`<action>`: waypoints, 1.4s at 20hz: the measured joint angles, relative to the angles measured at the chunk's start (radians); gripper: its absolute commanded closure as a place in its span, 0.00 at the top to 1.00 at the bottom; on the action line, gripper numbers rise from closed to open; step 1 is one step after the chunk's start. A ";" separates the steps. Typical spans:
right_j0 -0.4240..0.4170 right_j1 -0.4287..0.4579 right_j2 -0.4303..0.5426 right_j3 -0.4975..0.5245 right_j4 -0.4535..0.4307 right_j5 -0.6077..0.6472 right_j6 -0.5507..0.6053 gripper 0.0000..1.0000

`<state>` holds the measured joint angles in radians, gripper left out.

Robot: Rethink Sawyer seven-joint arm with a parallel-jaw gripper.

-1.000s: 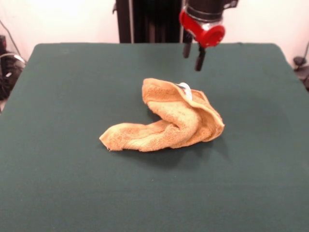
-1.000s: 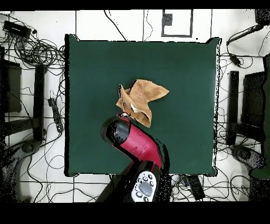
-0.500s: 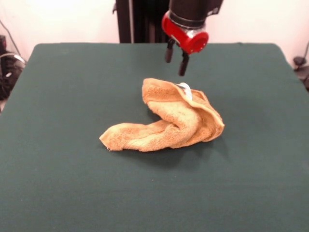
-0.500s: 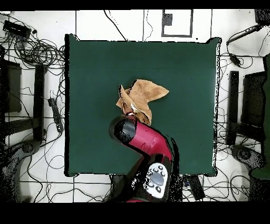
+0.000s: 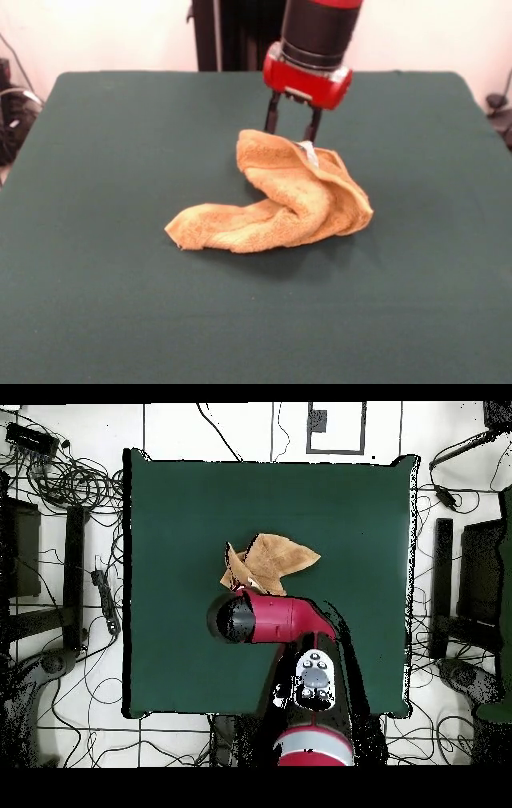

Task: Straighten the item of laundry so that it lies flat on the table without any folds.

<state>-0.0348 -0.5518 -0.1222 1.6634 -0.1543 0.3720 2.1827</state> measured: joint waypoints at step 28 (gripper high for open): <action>-0.201 -0.015 0.385 -0.134 -0.339 0.132 -0.150 1.00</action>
<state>-0.2361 -0.5663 0.2625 1.5296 -0.4934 0.5040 2.0325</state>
